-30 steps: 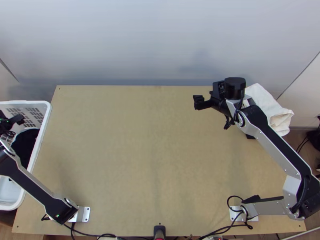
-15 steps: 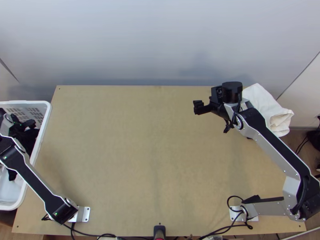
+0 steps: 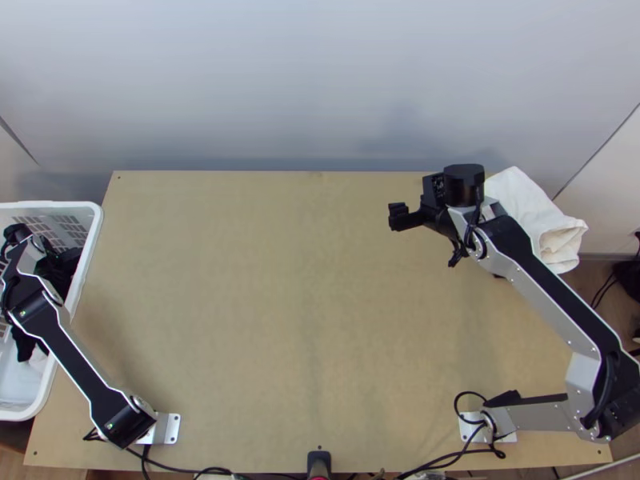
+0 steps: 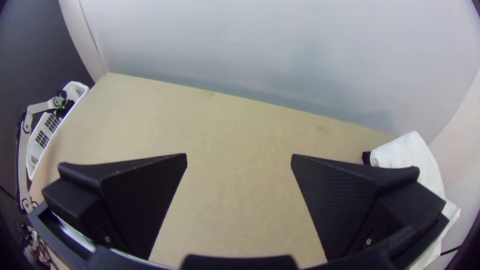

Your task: Fold the t-shirt

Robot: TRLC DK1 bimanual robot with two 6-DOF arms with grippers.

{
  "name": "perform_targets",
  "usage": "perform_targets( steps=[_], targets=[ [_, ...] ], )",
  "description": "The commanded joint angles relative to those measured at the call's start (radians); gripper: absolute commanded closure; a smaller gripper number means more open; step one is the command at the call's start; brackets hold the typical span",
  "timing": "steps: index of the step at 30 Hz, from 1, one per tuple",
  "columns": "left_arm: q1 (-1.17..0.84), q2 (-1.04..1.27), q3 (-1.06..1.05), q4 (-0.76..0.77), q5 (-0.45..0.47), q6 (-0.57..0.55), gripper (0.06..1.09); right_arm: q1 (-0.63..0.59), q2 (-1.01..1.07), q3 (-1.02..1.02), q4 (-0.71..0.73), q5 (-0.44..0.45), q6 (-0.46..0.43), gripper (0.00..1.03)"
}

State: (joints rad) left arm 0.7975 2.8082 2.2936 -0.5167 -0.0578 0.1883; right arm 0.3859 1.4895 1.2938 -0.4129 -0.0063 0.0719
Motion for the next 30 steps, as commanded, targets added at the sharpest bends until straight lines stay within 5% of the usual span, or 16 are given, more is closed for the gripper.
perform_targets(
  steps=[1, 10, 13, 14, 28, 30],
  targets=[
    [-0.004, 0.028, 0.009, 0.032, -0.045, 0.017, 0.11, 0.001, 0.017, 0.002, -0.001, 0.005, -0.007, 0.06],
    [-0.003, 0.047, 0.007, 0.017, -0.100, 0.057, 0.27, -0.005, 0.028, -0.002, 0.002, 0.019, -0.012, 0.06],
    [0.005, 0.042, 0.009, 0.086, -0.106, 0.056, 0.75, -0.009, 0.031, -0.011, 0.005, 0.022, -0.024, 0.06],
    [0.006, 0.040, 0.007, 0.103, -0.117, 0.056, 0.80, -0.009, 0.032, -0.011, 0.011, 0.028, -0.030, 0.06],
    [0.039, -0.019, -0.003, 0.113, -0.126, 0.011, 0.80, -0.015, 0.049, 0.002, 0.033, 0.054, -0.035, 0.06],
    [0.049, -0.050, -0.003, 0.109, -0.125, 0.003, 1.00, -0.013, 0.049, -0.002, 0.033, 0.054, -0.035, 0.06]
  ],
)
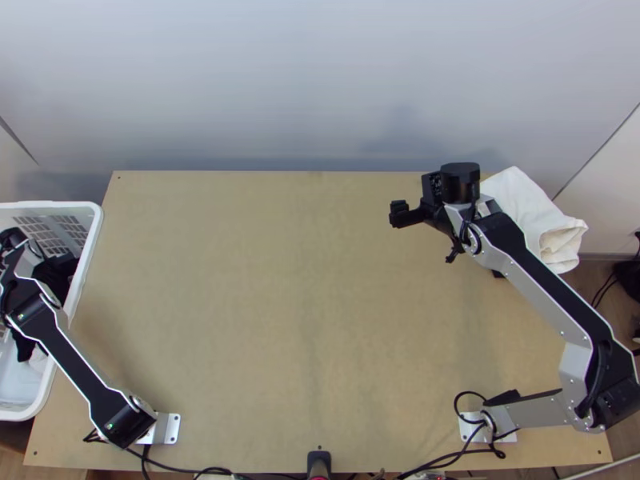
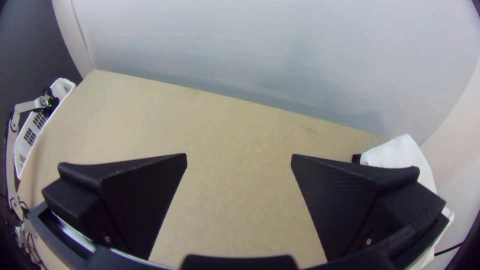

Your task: Fold the t-shirt

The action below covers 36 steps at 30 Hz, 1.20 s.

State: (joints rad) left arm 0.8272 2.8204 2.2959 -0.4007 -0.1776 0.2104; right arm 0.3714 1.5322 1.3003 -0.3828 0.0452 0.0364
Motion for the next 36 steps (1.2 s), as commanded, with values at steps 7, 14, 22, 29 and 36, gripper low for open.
perform_targets(
  steps=[7, 14, 22, 29, 36],
  targets=[
    [0.055, -0.203, -0.032, -0.092, 0.086, -0.075, 1.04, 0.001, 0.006, -0.012, 0.004, 0.002, 0.005, 0.06],
    [0.067, -0.354, -0.033, -0.222, 0.145, -0.089, 1.04, 0.001, -0.003, -0.009, 0.002, 0.005, 0.005, 0.06],
    [0.090, -0.596, -0.044, -0.389, 0.317, -0.123, 1.04, 0.008, -0.026, -0.016, 0.002, 0.005, 0.007, 0.06],
    [0.102, -0.835, -0.085, -0.487, 0.486, -0.124, 1.04, 0.020, -0.058, -0.032, 0.004, 0.005, 0.010, 0.07],
    [0.085, -1.032, -0.044, -0.484, 0.506, -0.155, 1.04, 0.021, -0.096, -0.073, 0.036, 0.005, 0.014, 0.07]
  ],
)
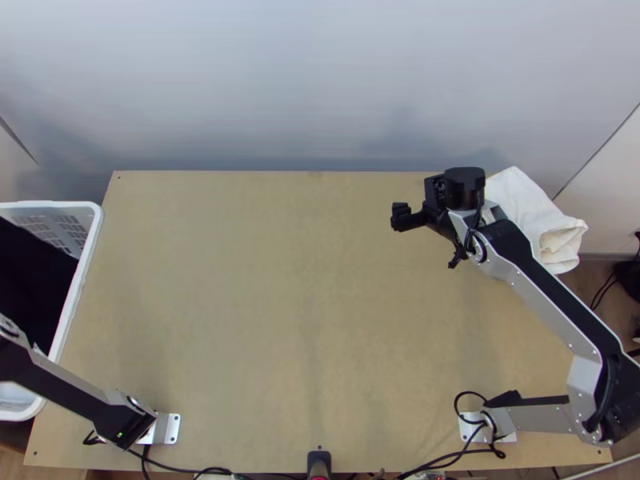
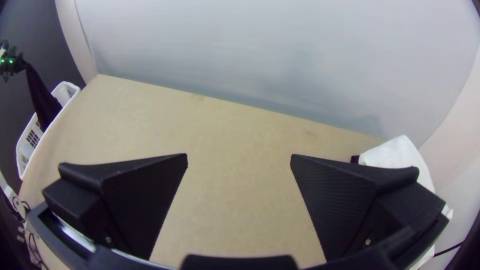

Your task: Fold the t-shirt

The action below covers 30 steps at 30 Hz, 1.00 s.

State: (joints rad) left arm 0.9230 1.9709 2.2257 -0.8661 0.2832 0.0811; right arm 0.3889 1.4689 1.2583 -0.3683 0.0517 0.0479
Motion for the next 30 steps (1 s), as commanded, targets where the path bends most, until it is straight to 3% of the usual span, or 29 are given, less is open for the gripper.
perform_targets(
  steps=[1, 12, 18, 25, 30],
  targets=[
    [-0.016, -0.205, 0.035, -0.014, 0.045, -0.043, 1.04, 0.005, -0.039, -0.039, 0.031, -0.003, 0.003, 0.07],
    [-0.079, -0.425, 0.078, 0.090, 0.043, -0.244, 1.04, 0.001, -0.162, -0.208, 0.169, -0.003, 0.017, 0.07],
    [-0.184, -0.535, 0.089, 0.170, 0.043, -0.362, 1.05, 0.001, -0.206, -0.307, 0.213, -0.001, 0.089, 0.07],
    [-0.504, -0.629, 0.081, 0.173, 0.016, -0.369, 1.05, -0.005, -0.245, -0.405, 0.262, -0.003, 0.125, 0.07],
    [-0.817, -0.629, 0.058, 0.151, -0.110, -0.333, 1.05, -0.030, -0.280, -0.454, 0.282, -0.003, 0.150, 0.07]
  ],
)
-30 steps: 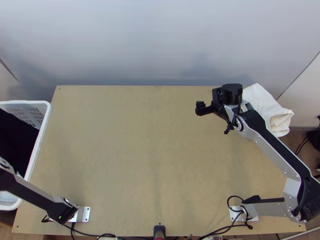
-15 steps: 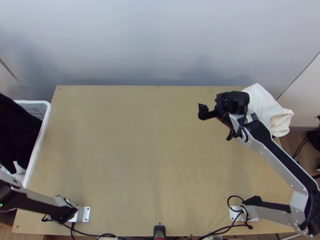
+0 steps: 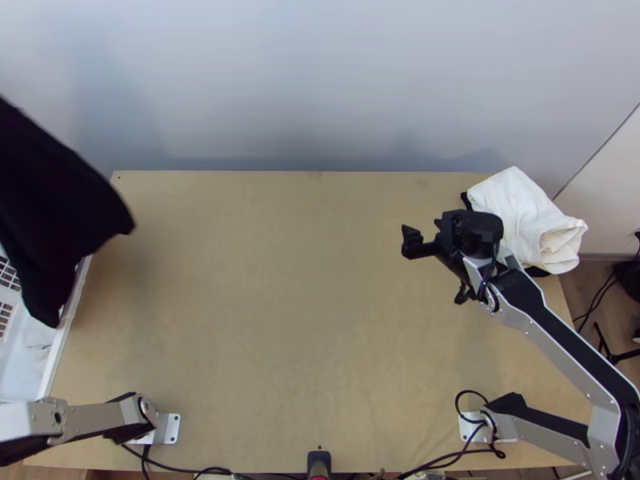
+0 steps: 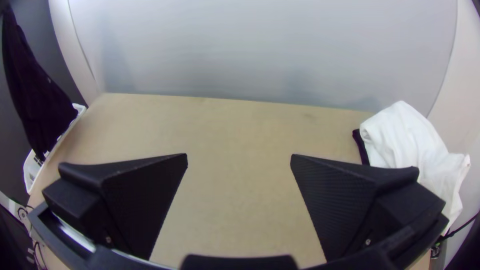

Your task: Fold the t-shirt

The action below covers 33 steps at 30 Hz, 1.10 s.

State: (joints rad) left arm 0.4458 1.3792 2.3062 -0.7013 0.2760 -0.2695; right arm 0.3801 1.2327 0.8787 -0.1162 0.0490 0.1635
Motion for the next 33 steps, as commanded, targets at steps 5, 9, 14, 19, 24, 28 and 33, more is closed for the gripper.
perform_targets(
  steps=[5, 9, 14, 19, 24, 28, 33],
  targets=[
    [-0.690, -0.017, -0.074, -0.035, -0.320, 0.087, 1.05, -0.040, -0.084, -0.115, 0.033, 0.000, 0.051, 0.07],
    [-0.881, 0.040, -0.083, -0.033, -0.442, 0.099, 1.05, -0.052, -0.122, -0.162, 0.058, 0.000, 0.064, 0.07],
    [-1.084, 0.146, -0.080, 0.016, -0.551, 0.118, 1.05, -0.076, -0.171, -0.224, 0.062, 0.000, 0.093, 0.07],
    [-1.248, 0.290, 0.001, 0.126, -0.603, 0.193, 1.05, -0.113, -0.226, -0.290, 0.062, 0.000, 0.122, 0.07],
    [-1.412, 0.386, 0.029, 0.261, -0.627, 0.293, 1.05, -0.136, -0.285, -0.351, 0.062, 0.000, 0.136, 0.07],
    [-1.483, 0.446, 0.044, 0.361, -0.627, 0.325, 1.05, -0.162, -0.314, -0.400, 0.062, 0.000, 0.149, 0.07],
    [-1.521, 0.515, 0.067, 0.494, -0.627, 0.326, 1.05, -0.172, -0.365, -0.455, 0.062, 0.000, 0.157, 0.07]
  ],
)
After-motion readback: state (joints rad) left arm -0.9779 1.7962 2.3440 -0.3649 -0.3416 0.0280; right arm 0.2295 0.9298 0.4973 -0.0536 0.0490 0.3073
